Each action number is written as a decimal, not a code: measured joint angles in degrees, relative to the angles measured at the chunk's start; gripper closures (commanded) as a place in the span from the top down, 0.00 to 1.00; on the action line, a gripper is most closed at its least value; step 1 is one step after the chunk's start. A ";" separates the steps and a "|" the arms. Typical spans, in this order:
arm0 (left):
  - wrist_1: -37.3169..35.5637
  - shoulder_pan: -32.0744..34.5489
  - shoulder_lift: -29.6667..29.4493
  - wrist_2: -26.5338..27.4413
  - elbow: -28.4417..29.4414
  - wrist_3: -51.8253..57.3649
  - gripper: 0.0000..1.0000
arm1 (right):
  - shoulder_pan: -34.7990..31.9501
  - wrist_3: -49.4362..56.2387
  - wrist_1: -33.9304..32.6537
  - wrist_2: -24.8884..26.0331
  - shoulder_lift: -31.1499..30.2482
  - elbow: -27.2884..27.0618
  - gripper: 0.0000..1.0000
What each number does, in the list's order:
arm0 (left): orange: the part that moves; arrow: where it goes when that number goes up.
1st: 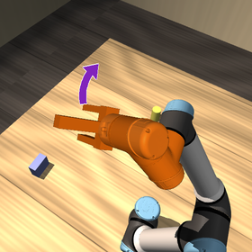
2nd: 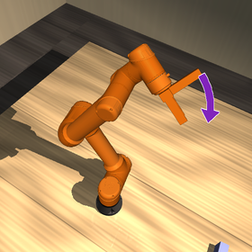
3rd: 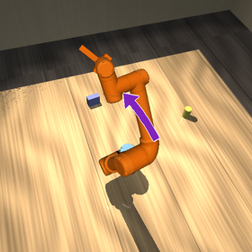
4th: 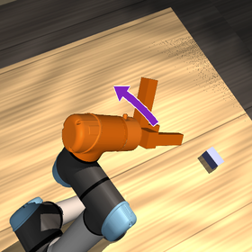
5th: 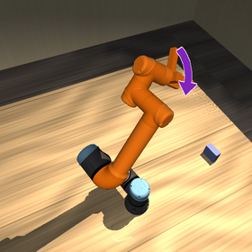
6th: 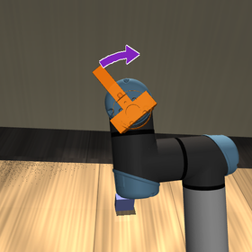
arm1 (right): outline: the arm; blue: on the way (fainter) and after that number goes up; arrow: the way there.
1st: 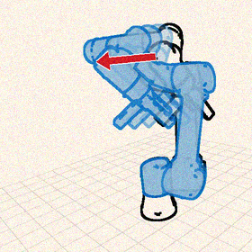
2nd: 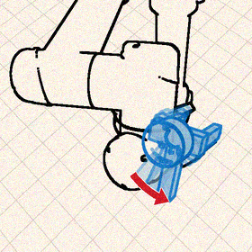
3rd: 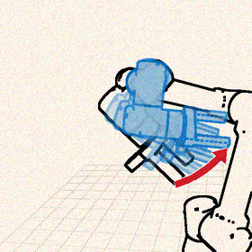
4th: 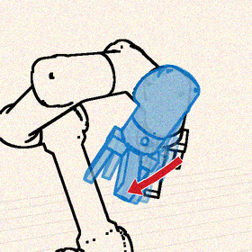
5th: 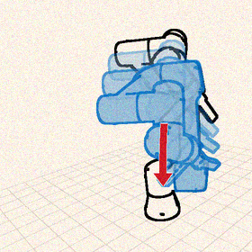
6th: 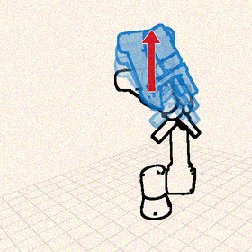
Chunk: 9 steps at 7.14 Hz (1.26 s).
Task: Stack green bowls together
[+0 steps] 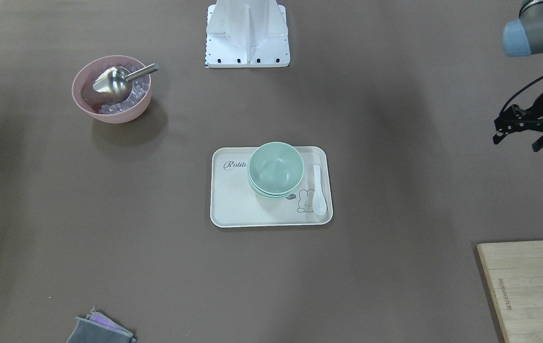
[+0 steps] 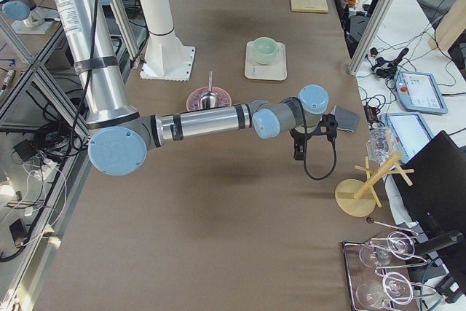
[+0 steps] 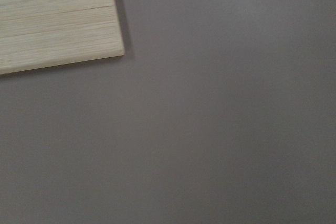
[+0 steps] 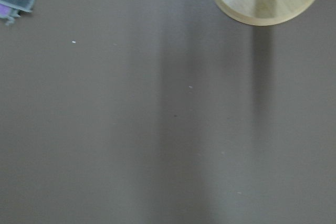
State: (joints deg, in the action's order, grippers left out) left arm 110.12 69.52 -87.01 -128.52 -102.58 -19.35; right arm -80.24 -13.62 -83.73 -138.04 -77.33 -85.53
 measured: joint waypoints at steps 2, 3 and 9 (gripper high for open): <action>0.25 2.94 5.37 -1.06 0.63 5.08 0.98 | -4.74 14.42 -5.00 1.50 -1.16 4.40 1.00; 0.22 4.72 6.62 -1.80 1.44 5.68 0.98 | -5.99 18.36 -5.52 1.79 -1.38 6.98 1.00; 0.49 7.99 6.16 -2.79 4.69 1.75 0.98 | -6.79 21.48 -5.44 1.75 -1.96 10.71 1.00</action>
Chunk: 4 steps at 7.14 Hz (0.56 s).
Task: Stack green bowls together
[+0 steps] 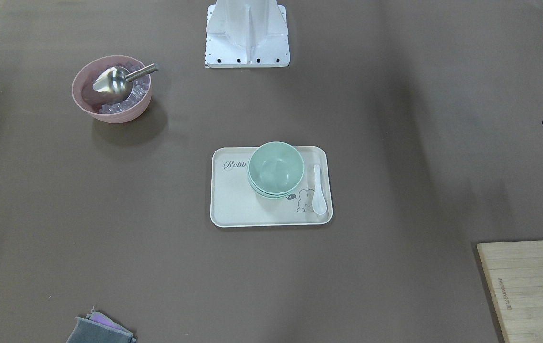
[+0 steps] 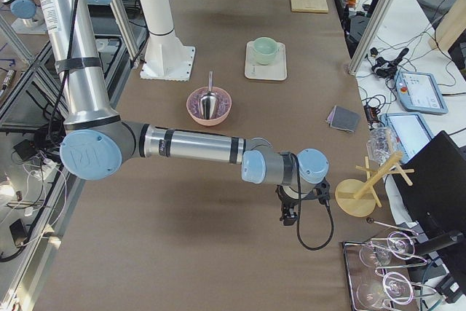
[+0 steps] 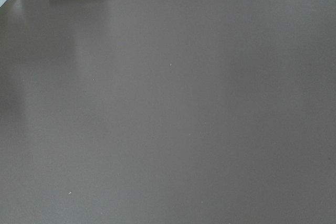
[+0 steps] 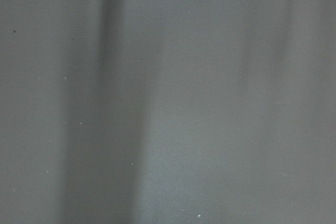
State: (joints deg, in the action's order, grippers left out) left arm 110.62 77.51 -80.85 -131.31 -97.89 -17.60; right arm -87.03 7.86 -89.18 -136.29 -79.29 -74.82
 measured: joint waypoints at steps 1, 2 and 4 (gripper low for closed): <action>0.14 0.05 -0.26 -0.01 0.04 -0.56 0.98 | 0.01 -0.20 0.00 -0.24 0.10 -0.07 1.00; 0.18 0.07 -0.49 -0.08 -0.06 -0.71 0.98 | 0.02 -0.37 0.01 -0.33 0.19 0.04 1.00; 0.21 0.08 -0.65 -0.19 -0.48 -0.78 0.98 | 0.02 -0.63 -0.02 -0.65 0.39 0.13 1.00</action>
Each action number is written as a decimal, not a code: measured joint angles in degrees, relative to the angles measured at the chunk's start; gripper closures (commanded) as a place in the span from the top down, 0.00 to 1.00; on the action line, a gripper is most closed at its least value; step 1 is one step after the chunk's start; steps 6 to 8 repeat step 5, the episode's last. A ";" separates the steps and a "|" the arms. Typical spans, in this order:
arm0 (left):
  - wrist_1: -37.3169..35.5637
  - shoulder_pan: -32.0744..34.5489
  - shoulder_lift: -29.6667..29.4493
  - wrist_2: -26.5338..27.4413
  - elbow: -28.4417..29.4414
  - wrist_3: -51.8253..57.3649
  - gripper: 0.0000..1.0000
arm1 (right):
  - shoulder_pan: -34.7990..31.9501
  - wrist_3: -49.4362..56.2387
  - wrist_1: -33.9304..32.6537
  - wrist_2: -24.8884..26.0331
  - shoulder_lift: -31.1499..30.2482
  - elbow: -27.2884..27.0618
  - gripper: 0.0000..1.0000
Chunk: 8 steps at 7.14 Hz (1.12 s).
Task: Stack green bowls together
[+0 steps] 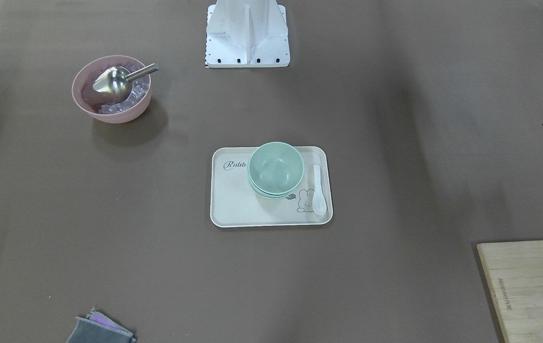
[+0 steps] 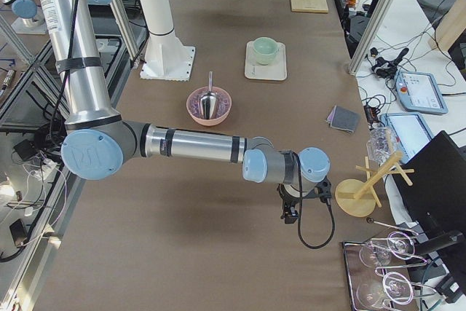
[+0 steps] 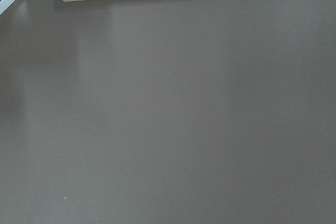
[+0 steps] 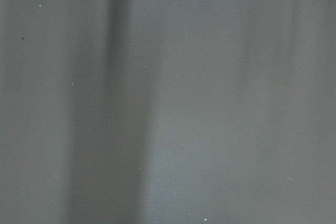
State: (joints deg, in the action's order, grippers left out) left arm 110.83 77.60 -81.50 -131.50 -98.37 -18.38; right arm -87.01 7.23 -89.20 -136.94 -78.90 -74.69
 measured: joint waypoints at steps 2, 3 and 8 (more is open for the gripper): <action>0.00 -0.01 -0.31 0.01 0.14 -0.06 0.98 | 0.00 -0.06 -0.01 -0.09 0.11 0.04 1.00; 0.00 -0.01 -0.42 0.02 0.13 -0.07 0.98 | 0.00 -0.09 0.01 -0.14 0.13 -0.02 1.00; 0.06 -0.02 -0.51 0.02 0.06 -0.07 0.98 | 0.00 -0.11 0.07 -0.05 0.15 -0.16 1.00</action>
